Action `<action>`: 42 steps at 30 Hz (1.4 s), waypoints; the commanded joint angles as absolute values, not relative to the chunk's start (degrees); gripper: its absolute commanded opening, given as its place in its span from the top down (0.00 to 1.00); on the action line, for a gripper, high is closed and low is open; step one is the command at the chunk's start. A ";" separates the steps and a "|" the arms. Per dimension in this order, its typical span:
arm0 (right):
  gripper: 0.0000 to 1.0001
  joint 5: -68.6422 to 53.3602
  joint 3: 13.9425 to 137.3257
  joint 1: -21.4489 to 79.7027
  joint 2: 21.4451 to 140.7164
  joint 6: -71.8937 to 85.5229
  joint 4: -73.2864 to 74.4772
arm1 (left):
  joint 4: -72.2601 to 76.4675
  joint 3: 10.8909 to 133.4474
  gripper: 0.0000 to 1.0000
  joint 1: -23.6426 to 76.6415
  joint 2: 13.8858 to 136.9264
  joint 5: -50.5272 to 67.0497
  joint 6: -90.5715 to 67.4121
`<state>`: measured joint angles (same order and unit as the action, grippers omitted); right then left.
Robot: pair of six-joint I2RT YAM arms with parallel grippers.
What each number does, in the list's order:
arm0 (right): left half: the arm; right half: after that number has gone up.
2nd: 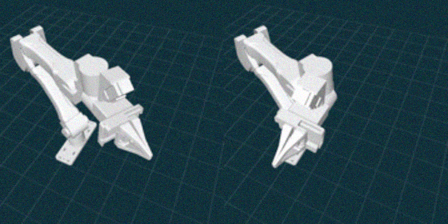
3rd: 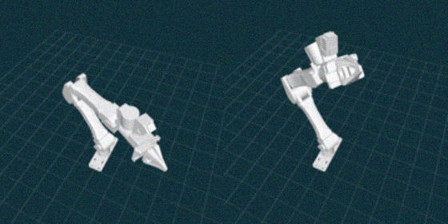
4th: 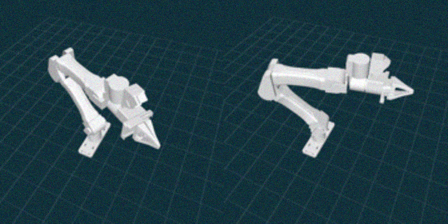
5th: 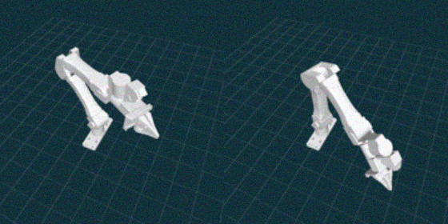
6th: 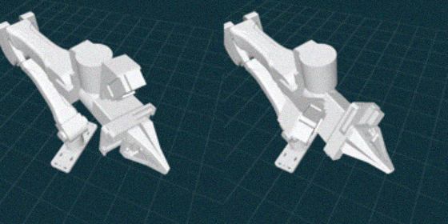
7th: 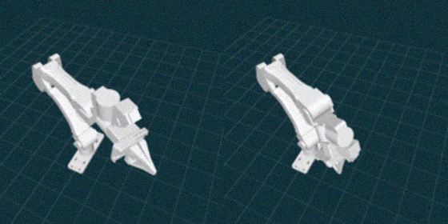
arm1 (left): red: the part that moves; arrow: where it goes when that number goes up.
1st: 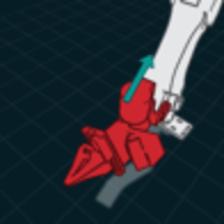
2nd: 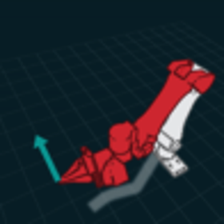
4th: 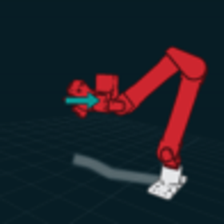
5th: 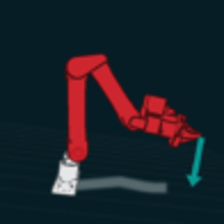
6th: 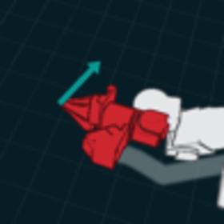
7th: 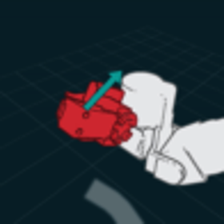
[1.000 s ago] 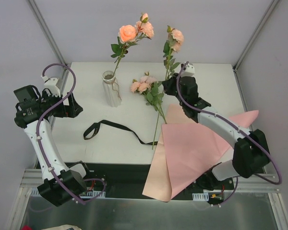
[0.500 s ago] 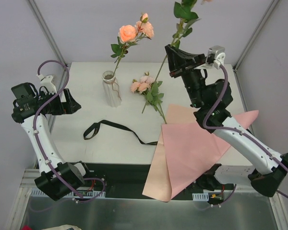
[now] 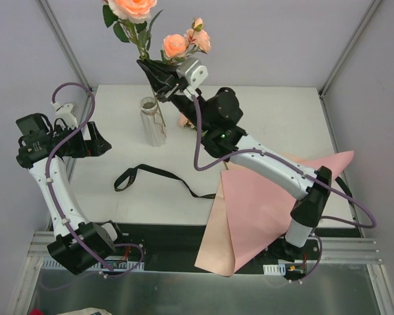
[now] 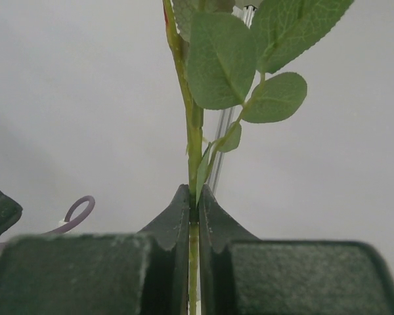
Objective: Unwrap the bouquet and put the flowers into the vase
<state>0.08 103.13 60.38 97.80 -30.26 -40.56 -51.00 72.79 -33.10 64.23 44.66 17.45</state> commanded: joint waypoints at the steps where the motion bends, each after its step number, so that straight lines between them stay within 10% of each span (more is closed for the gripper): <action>1: 0.99 -2.99 110.91 60.29 104.12 -34.36 -51.14 | -50.89 71.90 0.01 -33.66 63.64 46.50 18.89; 42: 0.99 -0.88 130.43 52.91 127.53 -21.28 -40.27 | -51.33 70.14 0.01 -35.07 65.04 47.81 23.47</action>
<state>-0.91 126.06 53.76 126.21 -25.21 -44.97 -50.96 69.95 -34.30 65.30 45.15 22.11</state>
